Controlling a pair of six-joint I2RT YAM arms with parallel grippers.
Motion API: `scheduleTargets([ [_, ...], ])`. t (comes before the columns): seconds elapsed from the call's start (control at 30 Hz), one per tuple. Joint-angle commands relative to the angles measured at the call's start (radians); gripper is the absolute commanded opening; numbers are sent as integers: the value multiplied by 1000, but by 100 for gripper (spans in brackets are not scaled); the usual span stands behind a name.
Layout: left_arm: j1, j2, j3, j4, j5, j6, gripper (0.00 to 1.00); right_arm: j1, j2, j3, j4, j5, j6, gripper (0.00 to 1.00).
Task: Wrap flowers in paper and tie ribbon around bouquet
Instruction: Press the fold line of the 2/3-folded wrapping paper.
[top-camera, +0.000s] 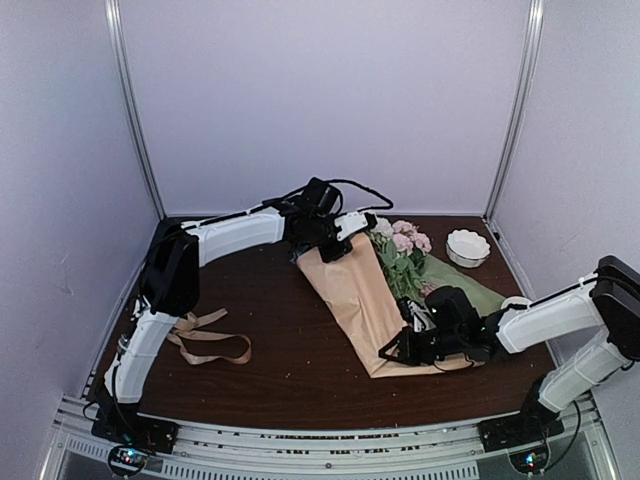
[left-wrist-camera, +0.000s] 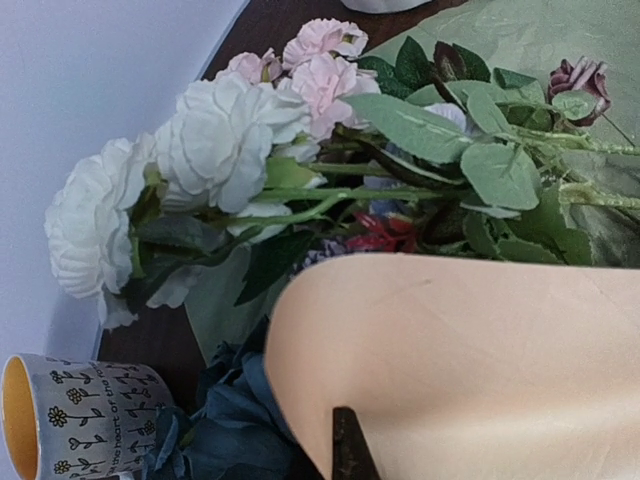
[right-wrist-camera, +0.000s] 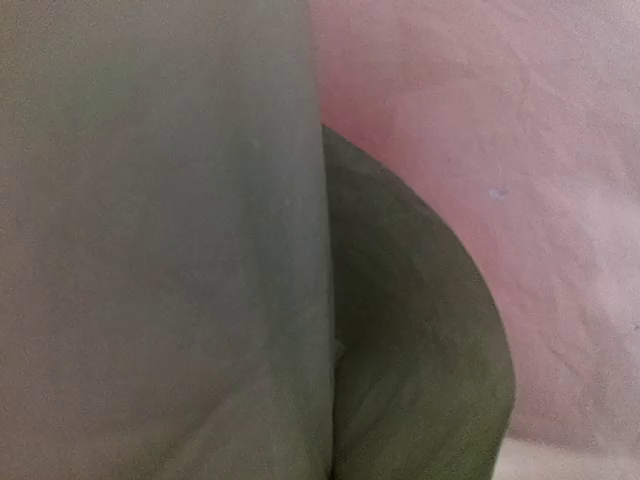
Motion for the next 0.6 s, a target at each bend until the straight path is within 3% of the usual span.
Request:
scheduleTargets([
  [0.0,33,0,38,46,-78,15,0,30,-49,-31,-67,-109,31,0],
  [0.2,34,-32,40,42,-96,10,1,30,-124,-26,-180,-94,9,0],
  [0.3,44,-73,29,20,-57,-15,42,16,-163,-3,-267,-38,-33,0],
  [0.37,65,-116,2,17,11,-64,58,-10,-167,20,-307,-19,-68,0],
  [0.47,110,-201,-75,39,69,-150,70,-43,-157,44,-326,-21,-103,0],
  [0.57,122,-287,-164,59,26,-166,75,-64,-139,48,-337,-25,-124,0],
])
